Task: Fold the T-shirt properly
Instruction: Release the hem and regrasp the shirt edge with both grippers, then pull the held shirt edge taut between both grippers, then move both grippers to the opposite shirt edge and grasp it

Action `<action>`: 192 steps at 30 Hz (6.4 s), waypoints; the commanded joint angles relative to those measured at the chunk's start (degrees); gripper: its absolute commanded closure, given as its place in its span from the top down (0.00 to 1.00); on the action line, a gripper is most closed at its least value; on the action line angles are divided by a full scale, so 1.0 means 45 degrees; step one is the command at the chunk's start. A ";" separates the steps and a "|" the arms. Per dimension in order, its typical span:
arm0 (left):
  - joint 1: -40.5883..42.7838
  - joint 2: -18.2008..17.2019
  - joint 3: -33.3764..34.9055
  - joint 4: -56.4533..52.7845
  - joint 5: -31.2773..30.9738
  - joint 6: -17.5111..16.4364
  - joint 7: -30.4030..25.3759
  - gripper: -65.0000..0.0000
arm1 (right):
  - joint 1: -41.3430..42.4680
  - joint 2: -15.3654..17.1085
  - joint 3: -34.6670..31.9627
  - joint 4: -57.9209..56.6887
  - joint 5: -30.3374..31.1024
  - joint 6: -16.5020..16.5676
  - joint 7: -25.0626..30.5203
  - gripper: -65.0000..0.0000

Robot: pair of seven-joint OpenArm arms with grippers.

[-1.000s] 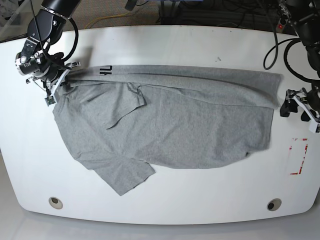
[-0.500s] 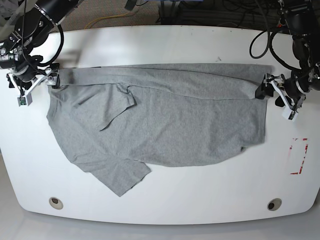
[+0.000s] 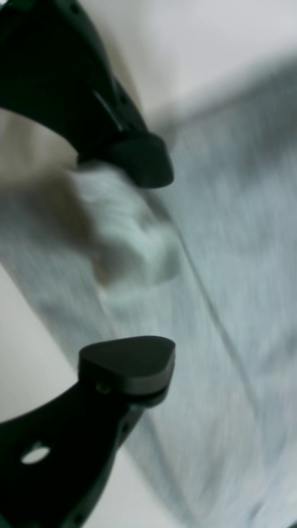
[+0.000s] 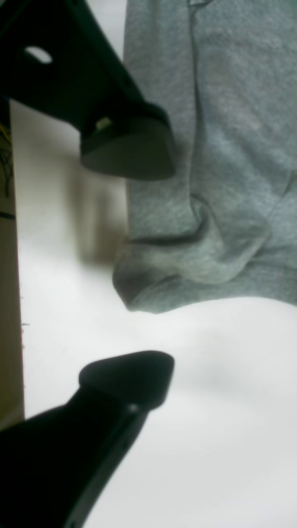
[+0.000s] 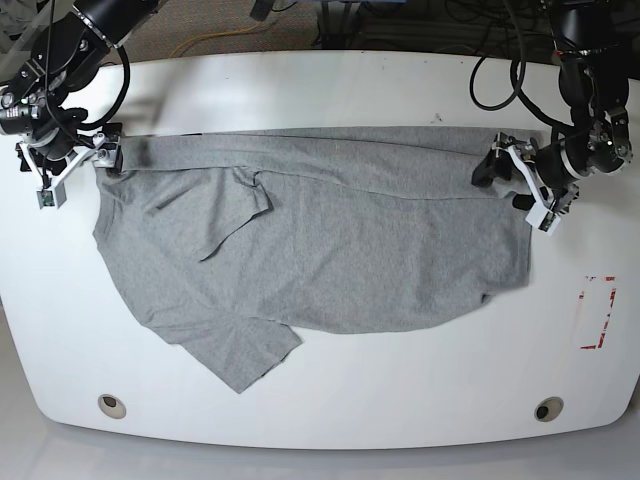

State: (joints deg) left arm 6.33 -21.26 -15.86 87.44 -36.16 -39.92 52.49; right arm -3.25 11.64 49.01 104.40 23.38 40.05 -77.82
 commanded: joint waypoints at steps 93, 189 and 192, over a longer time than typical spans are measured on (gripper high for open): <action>0.0674 -0.0307 -0.2366 -0.1858 0.2673 -0.0017 -0.0617 0.69 | 0.0360 -0.0389 -0.1212 -0.3439 -0.2176 -0.0012 0.2456 0.60; -0.2783 0.0181 -0.3226 0.0095 0.3142 0.1321 0.0809 0.84 | 0.9288 0.1448 -0.3341 -1.7974 -0.6787 -0.0012 1.3513 0.70; -0.3272 0.0201 -0.3441 -0.0706 0.3123 0.2591 0.0809 0.88 | 0.9288 0.1448 -0.3341 -1.7974 -0.6787 -0.0012 1.3513 0.46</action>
State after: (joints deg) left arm -6.74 -19.27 -30.48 85.08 -20.93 -30.37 57.41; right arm 37.26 17.30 34.02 22.92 -7.20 39.68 -16.43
